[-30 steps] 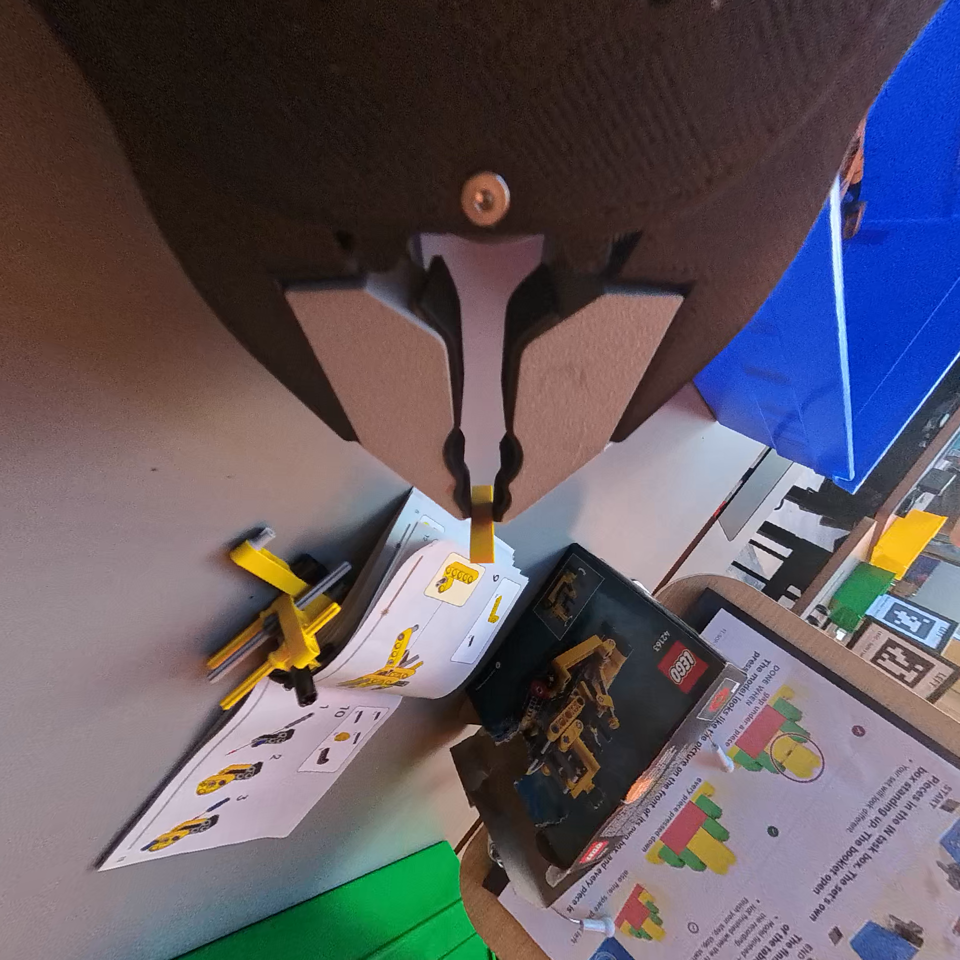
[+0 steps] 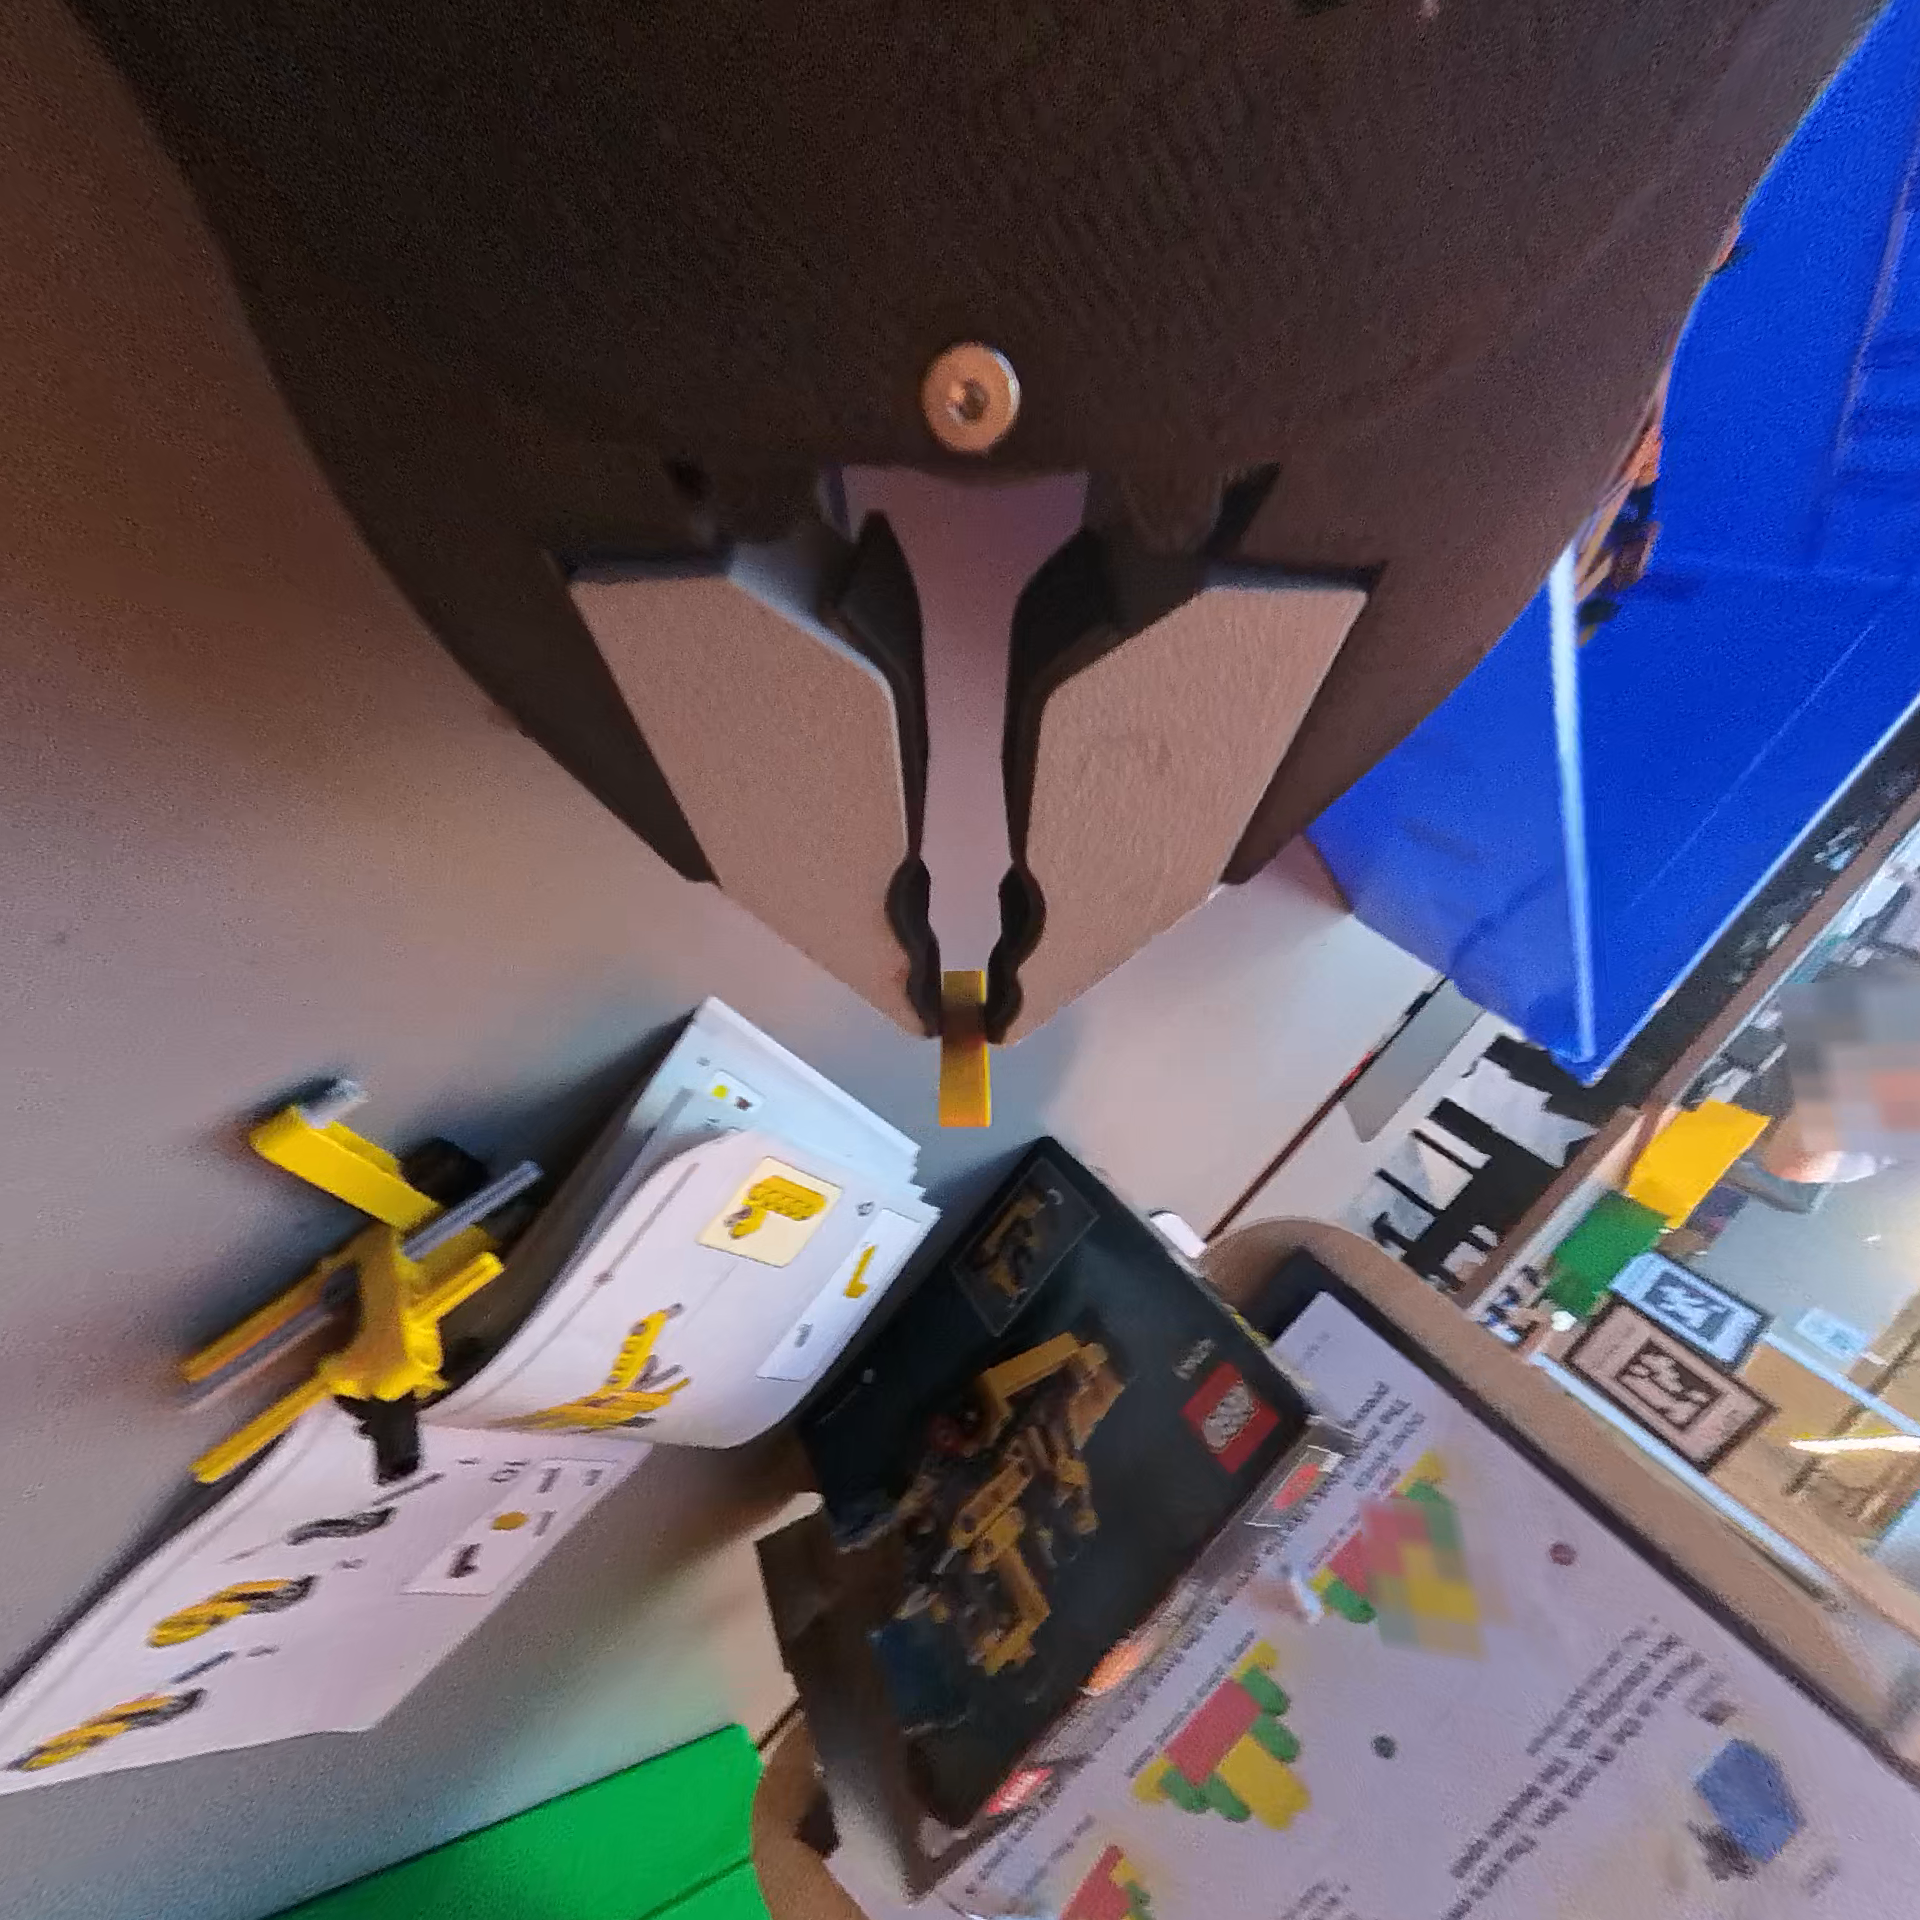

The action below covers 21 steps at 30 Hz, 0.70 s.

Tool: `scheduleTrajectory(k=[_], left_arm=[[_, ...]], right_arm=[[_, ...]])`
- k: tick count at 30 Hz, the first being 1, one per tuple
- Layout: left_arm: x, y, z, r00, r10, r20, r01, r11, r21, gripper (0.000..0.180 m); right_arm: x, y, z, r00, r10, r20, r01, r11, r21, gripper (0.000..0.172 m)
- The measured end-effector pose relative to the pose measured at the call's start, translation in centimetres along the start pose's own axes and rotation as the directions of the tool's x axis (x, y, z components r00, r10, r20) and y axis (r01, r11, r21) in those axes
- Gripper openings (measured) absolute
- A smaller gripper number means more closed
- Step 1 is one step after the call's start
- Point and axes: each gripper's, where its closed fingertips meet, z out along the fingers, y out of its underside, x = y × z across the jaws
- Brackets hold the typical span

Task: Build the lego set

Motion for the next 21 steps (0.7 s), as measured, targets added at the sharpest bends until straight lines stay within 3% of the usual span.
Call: scheduleTrajectory(k=[6, 11, 15, 18, 21], left_arm=[[-0.6, -0.3, -1.2, 0.994, 0.053, 0.095, -0.057, 0.998, 0.039, 0.006], [1.6, -0.4, -2.1, 0.972, 0.202, 0.121, -0.203, 0.979, -0.003, 0.006], [1.5, -0.3, -1.8, 0.939, 0.294, 0.179, -0.287, 0.956, -0.065, 0.006], [1.0, 0.2, -1.8, 0.961, 0.221, 0.166, -0.210, 0.974, -0.086, 0.006], [0.8, 0.2, -2.6, 0.992, 0.055, 0.113, -0.051, 0.998, -0.038, 0.006]], right_arm=[[-10.4, -7.4, -16.1, 0.975, -0.216, -0.045, 0.221, 0.945, 0.243, 0.001], [-16.7, -14.9, -30.6, 0.932, -0.313, -0.182, 0.362, 0.797, 0.484, 0.002], [-18.3, -21.6, -39.5, 0.886, -0.359, -0.295, 0.464, 0.672, 0.577, 0.001], [-17.3, -27.5, -43.5, 0.807, -0.411, -0.425, 0.591, 0.576, 0.565, 0.001], [-14.1, -34.8, -45.6, 0.694, -0.435, -0.574, 0.718, 0.475, 0.508, 0.001]])
